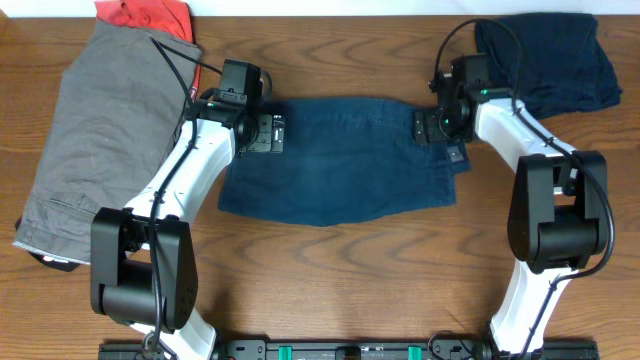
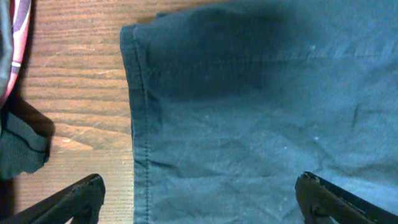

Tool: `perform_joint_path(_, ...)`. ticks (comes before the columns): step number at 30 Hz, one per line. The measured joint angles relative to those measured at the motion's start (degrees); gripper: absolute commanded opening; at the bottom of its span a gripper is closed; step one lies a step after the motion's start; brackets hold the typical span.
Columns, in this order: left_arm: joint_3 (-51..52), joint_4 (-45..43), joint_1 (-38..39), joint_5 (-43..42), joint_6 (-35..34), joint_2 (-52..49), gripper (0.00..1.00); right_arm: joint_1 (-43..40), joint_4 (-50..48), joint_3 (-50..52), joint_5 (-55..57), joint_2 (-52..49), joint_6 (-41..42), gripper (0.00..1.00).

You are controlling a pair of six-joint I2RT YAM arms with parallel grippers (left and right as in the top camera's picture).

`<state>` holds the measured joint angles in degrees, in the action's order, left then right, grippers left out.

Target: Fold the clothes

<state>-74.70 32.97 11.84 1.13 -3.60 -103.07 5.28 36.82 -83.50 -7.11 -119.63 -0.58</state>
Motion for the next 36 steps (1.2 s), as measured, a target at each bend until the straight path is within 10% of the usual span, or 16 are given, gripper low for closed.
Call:
perform_joint_path(6,0.0,1.2,-0.3,-0.4,-0.7,-1.6,0.64,-2.4,13.5,-8.3,-1.7,1.7,1.3,0.96)
perform_joint_path(14,0.2,0.9,-5.3,-3.2,-2.8,-8.3,0.08,-8.0,19.0,-10.0,-2.3,6.3,7.3,0.72)
perform_joint_path(36,-1.5,-1.0,-13.3,-19.3,-1.6,-14.2,0.06,-11.2,8.3,2.2,-14.4,6.1,4.2,0.79)
